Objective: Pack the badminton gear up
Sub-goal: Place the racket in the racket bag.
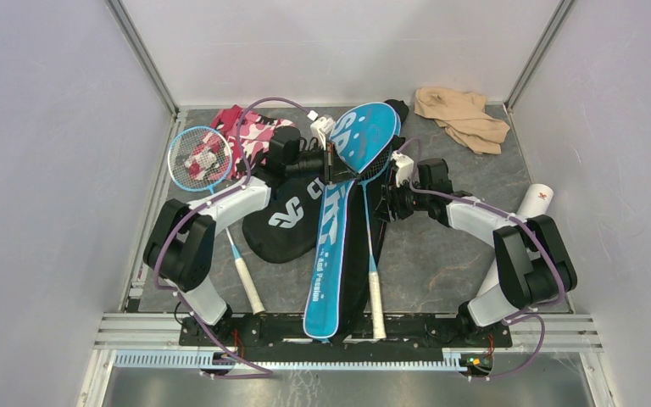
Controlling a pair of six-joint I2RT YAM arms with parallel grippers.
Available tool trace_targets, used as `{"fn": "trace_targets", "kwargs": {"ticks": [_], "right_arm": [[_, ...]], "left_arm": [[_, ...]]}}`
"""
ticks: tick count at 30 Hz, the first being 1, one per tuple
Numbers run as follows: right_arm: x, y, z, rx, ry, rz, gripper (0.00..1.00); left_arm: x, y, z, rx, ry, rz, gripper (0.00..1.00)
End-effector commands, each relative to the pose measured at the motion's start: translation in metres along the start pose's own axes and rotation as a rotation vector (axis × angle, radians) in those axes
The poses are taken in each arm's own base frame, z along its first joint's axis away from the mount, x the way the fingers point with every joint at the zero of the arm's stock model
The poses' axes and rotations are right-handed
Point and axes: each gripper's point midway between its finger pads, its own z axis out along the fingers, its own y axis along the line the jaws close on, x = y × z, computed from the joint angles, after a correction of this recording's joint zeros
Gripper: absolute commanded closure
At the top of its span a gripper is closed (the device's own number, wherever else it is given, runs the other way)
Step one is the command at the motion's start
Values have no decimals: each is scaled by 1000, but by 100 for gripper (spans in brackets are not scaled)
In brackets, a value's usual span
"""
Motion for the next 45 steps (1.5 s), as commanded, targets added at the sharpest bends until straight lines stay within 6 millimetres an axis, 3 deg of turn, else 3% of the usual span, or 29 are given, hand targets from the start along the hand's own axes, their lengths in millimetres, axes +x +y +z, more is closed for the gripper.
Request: {"fn": "trace_targets", "kwargs": {"ticks": [1, 7, 13, 17, 20, 22, 23, 34, 45], "right_arm": [[-13, 10, 1, -62, -52, -14, 48], [-14, 14, 0, -85, -60, -21, 47], [-11, 10, 12, -93, -40, 19, 49], [-12, 9, 17, -110, -43, 30, 63], [-17, 6, 15, -97, -50, 18, 87], [-22, 3, 7, -72, -63, 9, 99], [-26, 1, 2, -53, -70, -1, 100], [-67, 1, -60, 84, -3, -161, 100], [-100, -7, -121, 260, 3, -292, 100]], "left_arm": [[-18, -20, -2, 82, -57, 14, 98], [-14, -18, 0, 86, -54, 3, 98], [-14, -21, 1, 110, -57, -12, 98], [-14, -19, 0, 106, -64, -21, 98], [-14, -13, -2, 94, -66, -26, 98], [-14, -6, -4, 79, -67, -31, 98], [-14, -2, -5, 66, -67, -33, 98], [-10, 31, 6, -64, 35, -28, 90], [-6, 27, 30, -28, 68, -64, 95]]}}
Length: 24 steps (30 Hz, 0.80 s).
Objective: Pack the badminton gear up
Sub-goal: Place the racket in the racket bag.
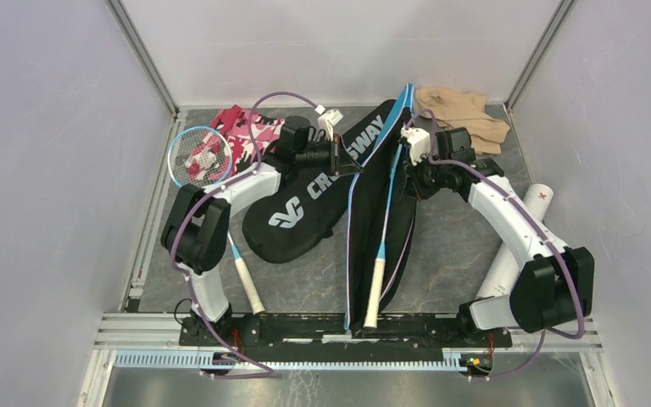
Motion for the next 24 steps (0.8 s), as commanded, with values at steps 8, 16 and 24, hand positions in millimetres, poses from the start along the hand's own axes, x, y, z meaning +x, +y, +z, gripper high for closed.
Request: {"fn": "trace_targets", "kwargs": {"ticks": [8, 16, 24], "right_arm": [[-53, -19, -48, 146, -101, -121, 100], [-48, -30, -17, 140, -82, -72, 100], [-60, -32, 12, 71, -88, -20, 100]], "left_arm": [[8, -18, 25, 53, 45, 6, 86], [18, -10, 15, -22, 70, 21, 56], [22, 3, -12, -184, 74, 115, 26]]}}
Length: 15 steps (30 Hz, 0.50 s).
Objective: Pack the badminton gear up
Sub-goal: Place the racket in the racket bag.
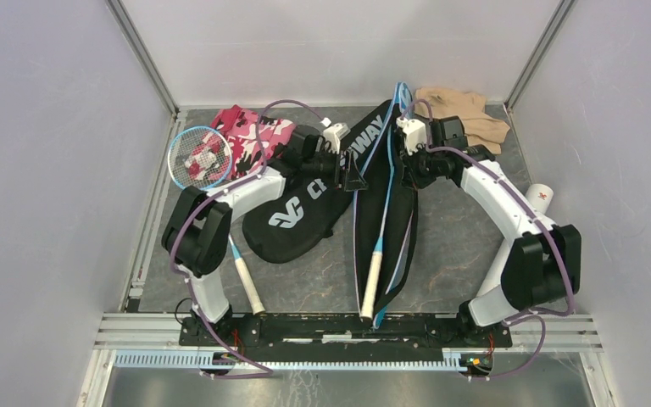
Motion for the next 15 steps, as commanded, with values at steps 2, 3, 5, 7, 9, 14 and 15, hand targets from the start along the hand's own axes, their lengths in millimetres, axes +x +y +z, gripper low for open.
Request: {"fn": "trace_targets", "kwargs": {"ticks": [2, 3, 5, 7, 9, 14, 15], "right_arm": [[-46, -8, 10, -10, -127, -3, 100], [-46, -8, 13, -18, -126, 5, 100], [-47, -6, 19, -38, -126, 15, 100], [-49, -7, 24, -50, -119, 20, 100], [-50, -8, 26, -52, -115, 16, 100], [-55, -6, 22, -64, -121, -6, 100], [-57, -6, 21, -65, -125, -10, 100]], "left_arm": [[-16, -14, -31, -72, -56, 134, 20], [-15, -15, -34, -77, -55, 135, 18], [-14, -17, -36, -96, -51, 144, 17], [-12, -20, -38, -111, -50, 160, 17], [-6, -27, -38, -103, -41, 168, 17], [31, -41, -24, -47, 73, 156, 22], [42, -43, -21, -32, 102, 144, 22]]}}
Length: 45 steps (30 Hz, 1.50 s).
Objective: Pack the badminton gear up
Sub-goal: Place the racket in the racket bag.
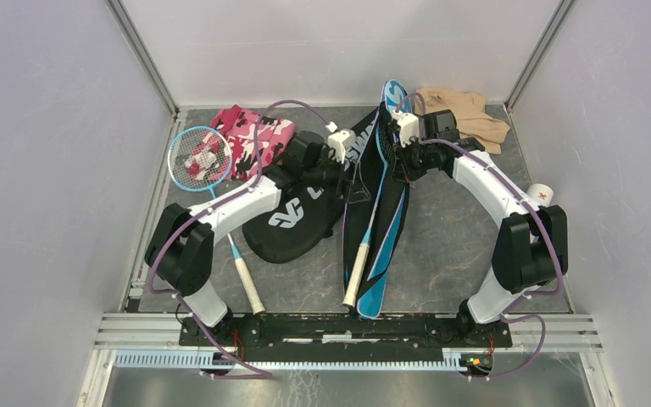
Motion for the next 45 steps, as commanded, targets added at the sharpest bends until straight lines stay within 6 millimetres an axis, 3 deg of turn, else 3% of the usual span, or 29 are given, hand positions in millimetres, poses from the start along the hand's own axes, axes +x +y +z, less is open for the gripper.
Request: {"fn": "trace_targets", "kwargs": {"ticks": [1, 8, 14, 18, 25, 35, 39, 45], "right_arm": [[-35, -2, -12, 4, -92, -53, 100], [-32, -3, -11, -1, -77, -65, 100], [-33, -5, -12, -12, -86, -66, 100], [-35, -2, -12, -44, -100, -55, 100], [-34, 1, -12, -75, -103, -54, 100], [-28, 11, -12, -150, -105, -77, 100], [-25, 14, -11, -178, -97, -85, 100], [-14, 19, -8, -220, -68, -90, 100]], "left_arm": [[41, -17, 9, 52, 119, 17, 23], [84, -18, 14, 40, 227, 8, 23], [121, -30, 15, 101, 314, -12, 34], [128, -27, 21, 97, 331, -12, 37], [139, -31, 36, 151, 359, -80, 51], [122, -39, 54, 204, 332, -129, 89], [107, -44, 61, 222, 294, -139, 98], [77, -52, 69, 241, 208, -162, 98]]}}
